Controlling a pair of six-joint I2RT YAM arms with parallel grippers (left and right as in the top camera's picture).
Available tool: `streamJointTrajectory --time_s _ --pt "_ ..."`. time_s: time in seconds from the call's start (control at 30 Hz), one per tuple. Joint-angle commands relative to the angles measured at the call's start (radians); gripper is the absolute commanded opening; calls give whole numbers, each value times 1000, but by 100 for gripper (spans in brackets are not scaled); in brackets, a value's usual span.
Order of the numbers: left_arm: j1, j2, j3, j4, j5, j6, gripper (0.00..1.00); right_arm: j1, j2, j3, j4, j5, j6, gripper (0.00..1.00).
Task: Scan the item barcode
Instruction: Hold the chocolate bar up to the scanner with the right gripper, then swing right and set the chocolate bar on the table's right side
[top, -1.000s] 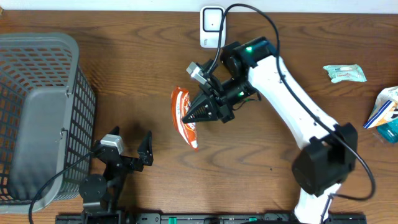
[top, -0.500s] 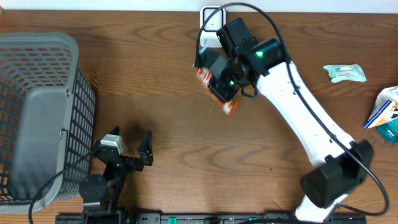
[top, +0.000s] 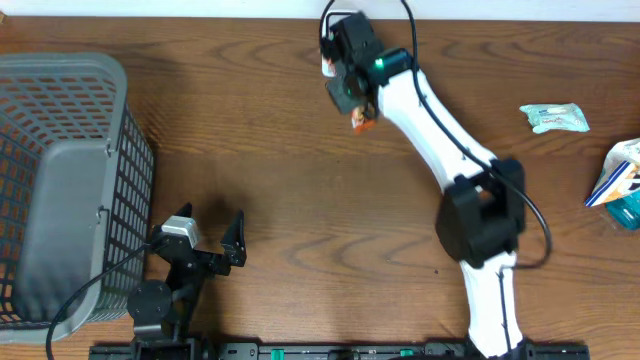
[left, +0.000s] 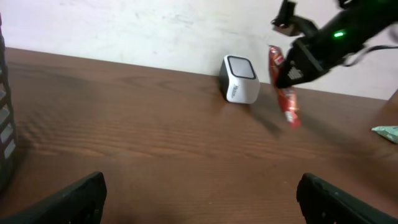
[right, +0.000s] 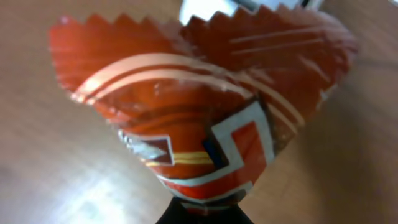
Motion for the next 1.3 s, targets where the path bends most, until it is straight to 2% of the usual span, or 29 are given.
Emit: streamJointTrajectory --time_s 0.0,0.1,0.2,0.43,0.57,0.8,0.93,1.07,1.2,1.27 --pt "-5 -6 -17 -29 2 -9 98 -40 90 201 -16 29 0 1" --pt "-5 -6 -17 -29 2 -9 98 -53 223 387 -24 25 -8 1" --pt "-5 -6 -17 -29 2 -9 98 -53 303 452 -1 25 -8 1" --pt "-5 -6 -17 -29 2 -9 98 -51 352 463 41 26 0 1" --pt "-5 -6 -17 -29 2 -9 98 -56 351 464 8 35 57 1" --pt "-5 -6 -17 -29 2 -9 98 -95 266 590 -306 59 129 1" --pt "-5 -6 -17 -29 2 -9 98 -168 168 620 -572 150 182 1" --pt "-5 -6 -17 -29 2 -9 98 -264 151 620 -832 251 253 1" --pt "-5 -6 -17 -29 2 -9 98 -373 147 511 -829 285 277 1" --pt "-5 -6 -17 -29 2 -9 98 -463 148 404 -829 401 374 1"
